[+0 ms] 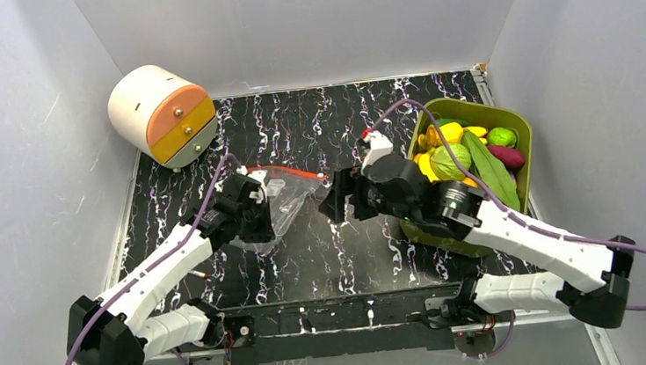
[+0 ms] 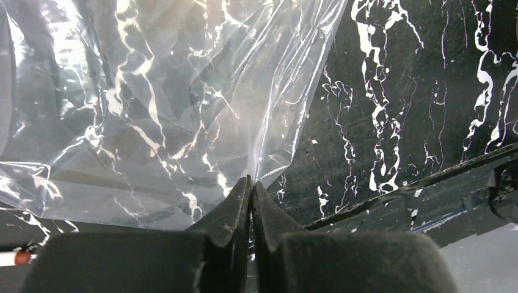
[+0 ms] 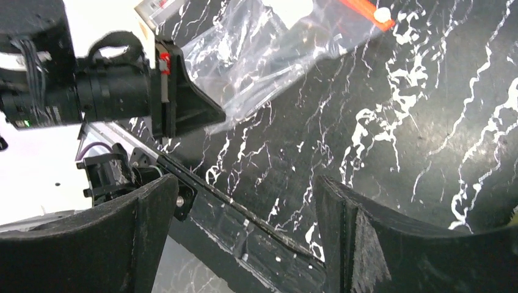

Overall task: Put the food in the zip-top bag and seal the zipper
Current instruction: Move the zipper food storage bag to the center of the board, then pick up the zipper food storage bag at the center of the board.

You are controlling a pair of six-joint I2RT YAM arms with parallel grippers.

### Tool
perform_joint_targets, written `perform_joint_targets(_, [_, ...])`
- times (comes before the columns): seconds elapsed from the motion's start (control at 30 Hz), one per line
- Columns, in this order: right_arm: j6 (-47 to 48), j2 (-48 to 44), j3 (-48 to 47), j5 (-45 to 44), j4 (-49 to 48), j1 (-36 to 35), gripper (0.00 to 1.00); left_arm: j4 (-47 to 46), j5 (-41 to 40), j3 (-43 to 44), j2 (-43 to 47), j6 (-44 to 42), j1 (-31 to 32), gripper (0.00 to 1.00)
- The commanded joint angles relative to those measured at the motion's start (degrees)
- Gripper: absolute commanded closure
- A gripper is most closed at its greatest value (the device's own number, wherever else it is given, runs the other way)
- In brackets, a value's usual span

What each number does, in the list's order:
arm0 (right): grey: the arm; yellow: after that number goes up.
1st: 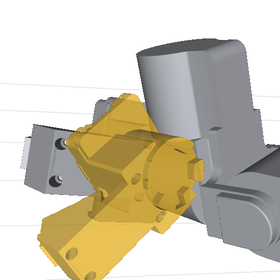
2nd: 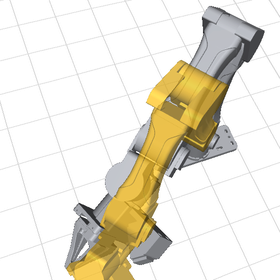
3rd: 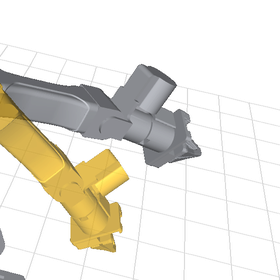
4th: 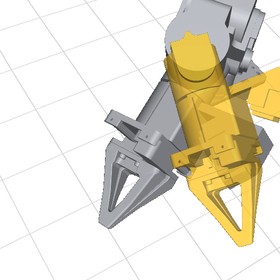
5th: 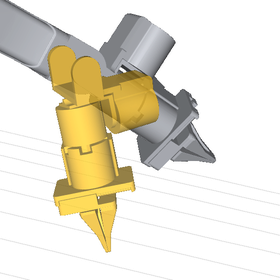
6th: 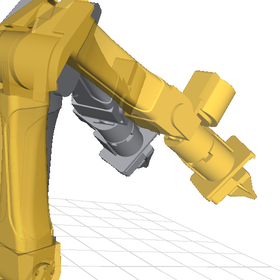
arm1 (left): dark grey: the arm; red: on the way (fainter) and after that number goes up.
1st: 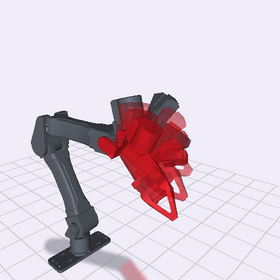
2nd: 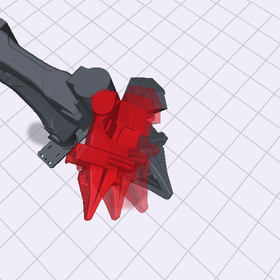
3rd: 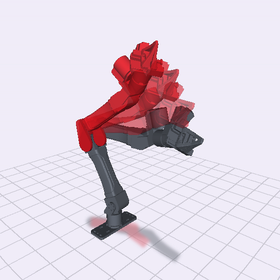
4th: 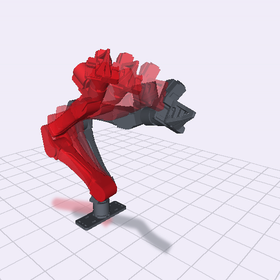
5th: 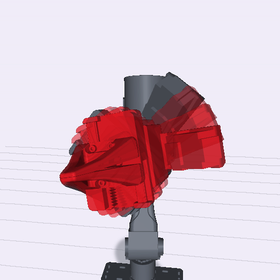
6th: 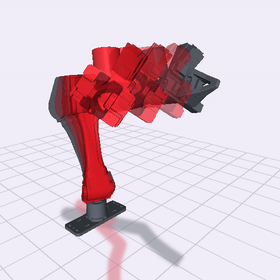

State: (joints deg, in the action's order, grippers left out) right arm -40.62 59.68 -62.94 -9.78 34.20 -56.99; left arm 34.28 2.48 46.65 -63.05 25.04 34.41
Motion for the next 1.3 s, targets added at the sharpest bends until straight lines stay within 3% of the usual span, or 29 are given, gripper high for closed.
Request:
perform_joint_targets(0.0, [4.73,6.32,-8.48,0.49,-5.37,-0.22,0.21,4.73,1.23,1.66,0.99,4.45,0.30,0.97])
perform_joint_targets(0.13, [7.60,13.26,-13.24,-1.14,-4.43,0.20,0.24,4.97,2.53,0.76,4.99,6.53,0.35,0.85])
perform_joint_targets(0.27, [9.76,18.83,-16.44,-0.13,-5.29,3.32,0.31,5.18,3.69,0.29,9.54,6.44,0.33,0.62])
perform_joint_targets(0.4, [11.51,24.34,-17.46,5.69,-8.10,8.10,0.44,6.97,3.12,1.74,13.88,4.76,0.30,0.46])
perform_joint_targets(0.53, [13.43,29.95,-18.16,9.18,-10.30,10.41,0.60,6.54,2.26,1.38,19.02,4.14,0.32,0.35])
perform_joint_targets(0.63, [16.09,34.71,-18.99,12.50,-11.89,11.29,0.65,4.35,2.74,-0.02,22.85,4.05,0.30,0.34])
perform_joint_targets(0.9, [22.80,53.79,-31.55,24.82,-7.63,15.93,0.66,2.82,-3.22,-2.52,29.59,5.81,0.28,0.30])
perform_joint_targets(1.07, [26.43,62.29,-38.37,31.88,-8.69,16.60,0.49,3.08,-2.79,-2.30,29.75,5.79,0.22,0.30])
perform_joint_targets(1.27, [28.42,70.28,-46.78,35.55,-6.83,17.92,0.37,3.27,-2.68,-2.33,29.18,5.87,0.23,0.29])
